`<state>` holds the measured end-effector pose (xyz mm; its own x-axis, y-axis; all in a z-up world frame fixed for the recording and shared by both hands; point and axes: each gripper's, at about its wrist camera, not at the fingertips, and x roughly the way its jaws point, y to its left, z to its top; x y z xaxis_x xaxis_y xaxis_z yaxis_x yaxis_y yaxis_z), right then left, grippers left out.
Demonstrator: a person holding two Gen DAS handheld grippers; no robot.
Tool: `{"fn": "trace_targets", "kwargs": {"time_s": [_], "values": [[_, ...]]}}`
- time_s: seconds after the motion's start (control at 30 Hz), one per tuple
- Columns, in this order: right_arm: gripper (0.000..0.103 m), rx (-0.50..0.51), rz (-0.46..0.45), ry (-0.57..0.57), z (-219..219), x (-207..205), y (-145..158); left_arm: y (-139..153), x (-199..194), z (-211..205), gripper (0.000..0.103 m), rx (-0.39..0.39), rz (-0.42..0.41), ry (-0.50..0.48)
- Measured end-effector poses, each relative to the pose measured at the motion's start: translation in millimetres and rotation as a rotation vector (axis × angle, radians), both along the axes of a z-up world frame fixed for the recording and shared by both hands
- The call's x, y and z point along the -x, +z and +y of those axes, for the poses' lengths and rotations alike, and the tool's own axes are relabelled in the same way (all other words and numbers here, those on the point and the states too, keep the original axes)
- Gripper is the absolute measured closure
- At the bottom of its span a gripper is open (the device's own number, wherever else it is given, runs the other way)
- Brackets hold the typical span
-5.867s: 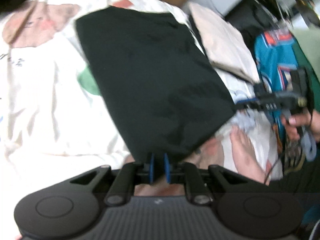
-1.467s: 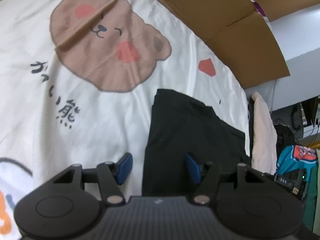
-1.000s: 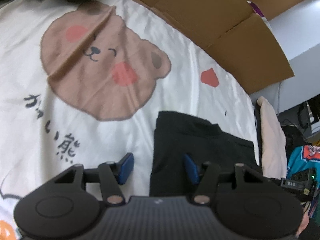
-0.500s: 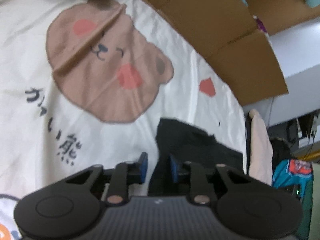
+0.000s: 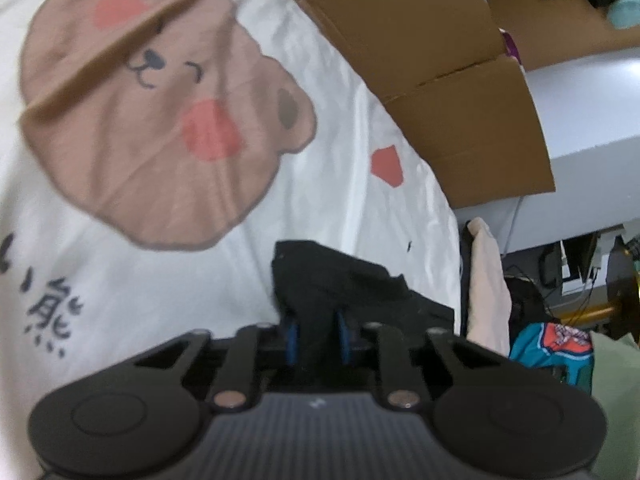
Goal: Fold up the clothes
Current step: 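Close both grippers on the end of the folded black shirt, then lift the folded black shirt off the sheet with both grippers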
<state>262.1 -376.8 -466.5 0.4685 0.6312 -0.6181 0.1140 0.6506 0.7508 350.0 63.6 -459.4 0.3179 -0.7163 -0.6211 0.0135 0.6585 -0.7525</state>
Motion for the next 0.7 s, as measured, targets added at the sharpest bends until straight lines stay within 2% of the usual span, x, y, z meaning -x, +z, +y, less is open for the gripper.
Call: {"fn": "trace_targets", "kwargs": {"time_s": [0.13, 0.23, 0.37, 0.47, 0.7], "values": [[0.068, 0.002, -0.019, 0.012, -1.7, 1.3, 4.4, 5.0, 2.6, 2.2, 0.092, 0.013, -0.022, -0.012], [0.068, 0.012, -0.019, 0.028, -2.1, 2.2, 4.4, 3.0, 2.7, 3.3, 0.079, -0.012, -0.008, -0.024], [0.065, 0.022, -0.011, 0.044, -0.1, 0.8, 1.6, -2.6, 4.2, 3.4, 0.075, 0.005, 0.004, -0.021], [0.059, 0.017, -0.010, 0.039, 1.4, -1.4, -1.3, -6.7, 2.0, 0.1, 0.075, 0.021, 0.006, -0.022], [0.059, 0.013, -0.017, 0.032, 8.1, -8.6, -2.6, -9.2, -8.0, -9.2, 0.074, 0.050, -0.011, -0.048]]}}
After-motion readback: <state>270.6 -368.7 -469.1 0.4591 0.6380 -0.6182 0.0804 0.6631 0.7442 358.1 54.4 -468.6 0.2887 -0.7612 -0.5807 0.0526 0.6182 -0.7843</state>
